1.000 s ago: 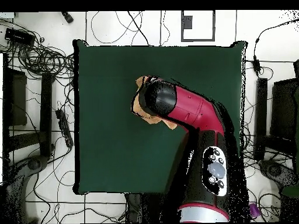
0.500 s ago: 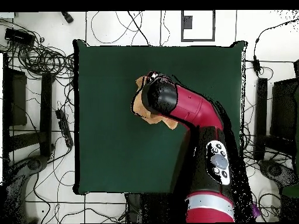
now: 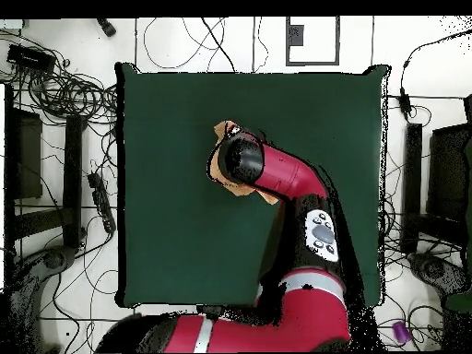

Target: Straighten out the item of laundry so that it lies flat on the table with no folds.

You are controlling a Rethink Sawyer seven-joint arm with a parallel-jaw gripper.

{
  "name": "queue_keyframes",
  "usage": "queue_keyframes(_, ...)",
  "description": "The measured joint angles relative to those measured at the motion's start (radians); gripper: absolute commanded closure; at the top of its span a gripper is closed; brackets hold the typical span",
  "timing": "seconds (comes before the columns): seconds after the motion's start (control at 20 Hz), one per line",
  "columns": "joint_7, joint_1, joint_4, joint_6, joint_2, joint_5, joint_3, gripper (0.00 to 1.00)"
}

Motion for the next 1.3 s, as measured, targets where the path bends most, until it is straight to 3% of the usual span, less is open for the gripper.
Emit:
queue_keyframes(0.35,0.0,0.119,-0.003,0.0,0.066,0.025,-0.066,0.0)
queue_keyframes(0.8,0.002,0.249,-0.004,0.002,0.072,0.115,-0.123,0.0)
queue_keyframes(1.3,0.062,0.301,-0.004,0.06,0.055,0.172,-0.183,0.0)
